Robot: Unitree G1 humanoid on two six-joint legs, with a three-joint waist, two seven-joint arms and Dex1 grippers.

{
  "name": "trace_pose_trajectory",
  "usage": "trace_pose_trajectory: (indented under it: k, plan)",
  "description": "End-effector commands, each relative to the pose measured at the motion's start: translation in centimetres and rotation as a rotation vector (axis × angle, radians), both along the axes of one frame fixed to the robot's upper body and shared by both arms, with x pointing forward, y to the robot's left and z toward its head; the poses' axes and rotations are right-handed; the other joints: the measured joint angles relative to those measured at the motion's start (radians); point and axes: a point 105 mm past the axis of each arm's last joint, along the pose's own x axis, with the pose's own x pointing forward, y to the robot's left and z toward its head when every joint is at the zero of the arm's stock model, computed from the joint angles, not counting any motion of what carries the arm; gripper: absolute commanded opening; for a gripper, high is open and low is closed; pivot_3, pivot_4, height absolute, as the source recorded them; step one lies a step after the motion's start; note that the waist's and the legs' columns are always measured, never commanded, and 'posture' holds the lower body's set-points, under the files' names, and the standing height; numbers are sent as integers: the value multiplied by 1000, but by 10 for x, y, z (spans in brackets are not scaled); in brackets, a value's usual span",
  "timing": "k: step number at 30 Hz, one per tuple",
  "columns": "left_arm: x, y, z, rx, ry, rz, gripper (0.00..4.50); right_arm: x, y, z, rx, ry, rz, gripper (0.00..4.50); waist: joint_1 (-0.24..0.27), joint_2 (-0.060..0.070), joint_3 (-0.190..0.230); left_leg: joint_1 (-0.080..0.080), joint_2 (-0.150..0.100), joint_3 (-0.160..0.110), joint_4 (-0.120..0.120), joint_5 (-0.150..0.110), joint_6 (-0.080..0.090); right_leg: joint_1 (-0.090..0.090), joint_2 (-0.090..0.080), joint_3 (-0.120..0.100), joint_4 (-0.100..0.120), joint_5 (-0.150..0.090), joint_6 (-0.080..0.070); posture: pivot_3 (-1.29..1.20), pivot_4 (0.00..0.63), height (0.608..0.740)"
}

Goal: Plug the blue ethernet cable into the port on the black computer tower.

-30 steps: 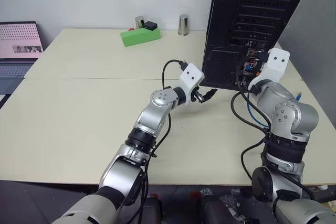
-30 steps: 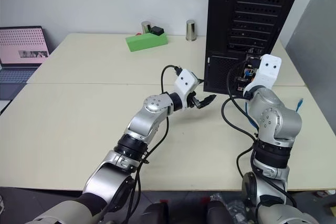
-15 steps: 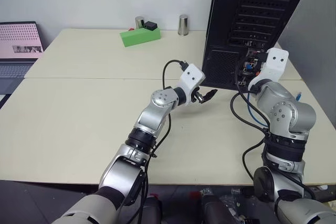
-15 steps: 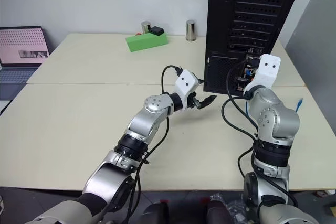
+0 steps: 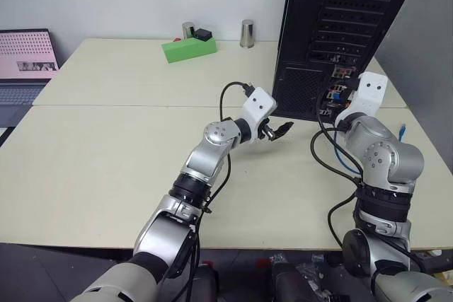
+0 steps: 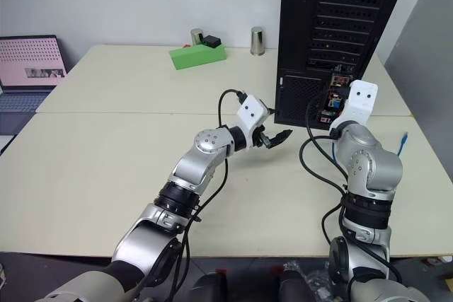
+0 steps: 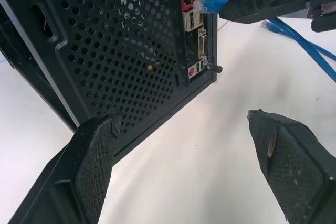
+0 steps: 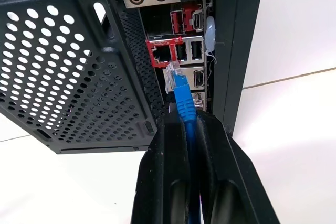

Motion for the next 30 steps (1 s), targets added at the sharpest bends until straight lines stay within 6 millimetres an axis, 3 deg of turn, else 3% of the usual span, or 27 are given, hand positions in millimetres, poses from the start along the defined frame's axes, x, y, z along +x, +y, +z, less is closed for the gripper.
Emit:
trace_pose_trajectory:
  k: [1, 30]
  plan:
    - [-4, -5, 13, -15, -57, -22, 4087, -4, 1, 21, -7, -89, -1, 0, 0, 0, 0, 0, 0, 0, 0, 0, 0, 0, 0, 0, 0, 0, 0, 0, 150, 740]
    - [-4, -6, 12, -13, -61, -19, 4087, -1, 5, 29, -30, -116, 22, 0, 0, 0, 0, 0, 0, 0, 0, 0, 0, 0, 0, 0, 0, 0, 0, 0, 150, 740]
